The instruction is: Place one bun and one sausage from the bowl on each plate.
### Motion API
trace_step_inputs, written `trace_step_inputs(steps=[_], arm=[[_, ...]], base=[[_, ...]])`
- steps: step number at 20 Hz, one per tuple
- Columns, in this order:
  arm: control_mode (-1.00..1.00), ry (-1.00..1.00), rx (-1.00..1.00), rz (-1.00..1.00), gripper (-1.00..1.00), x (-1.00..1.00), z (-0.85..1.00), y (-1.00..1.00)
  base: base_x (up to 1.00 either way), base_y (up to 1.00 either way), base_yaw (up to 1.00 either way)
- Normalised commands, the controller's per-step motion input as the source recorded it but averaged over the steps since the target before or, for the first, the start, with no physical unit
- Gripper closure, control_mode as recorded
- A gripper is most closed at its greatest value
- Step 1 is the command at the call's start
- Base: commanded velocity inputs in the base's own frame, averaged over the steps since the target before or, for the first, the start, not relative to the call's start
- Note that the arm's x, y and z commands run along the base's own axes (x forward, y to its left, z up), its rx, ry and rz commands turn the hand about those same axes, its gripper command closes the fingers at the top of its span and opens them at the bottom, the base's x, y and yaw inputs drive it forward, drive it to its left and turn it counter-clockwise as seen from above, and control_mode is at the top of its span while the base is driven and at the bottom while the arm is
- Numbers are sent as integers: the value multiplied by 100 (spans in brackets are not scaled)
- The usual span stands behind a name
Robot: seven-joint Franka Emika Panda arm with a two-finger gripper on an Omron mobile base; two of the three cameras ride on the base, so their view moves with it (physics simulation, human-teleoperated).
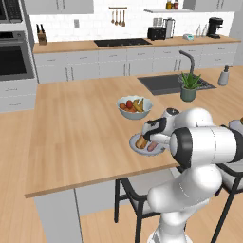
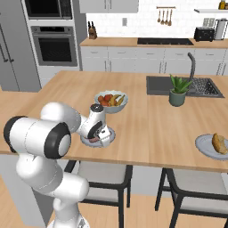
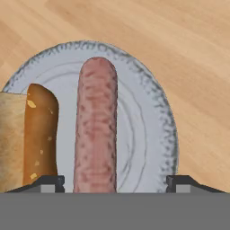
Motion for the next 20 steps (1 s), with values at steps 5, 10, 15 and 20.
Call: trace_step_inputs(steps=[5,10,15,20], arm=[[-100,0,2,0,-100,-45,99,-4],[-100,0,0,0,-100,-82,96,0],[-100,2,0,0,-100,-98,56,9],[-100,13,-9,4,-100,-58,-45,41]], base=[[0,0,0],[0,0,0],[0,0,0],[0,0,0]])
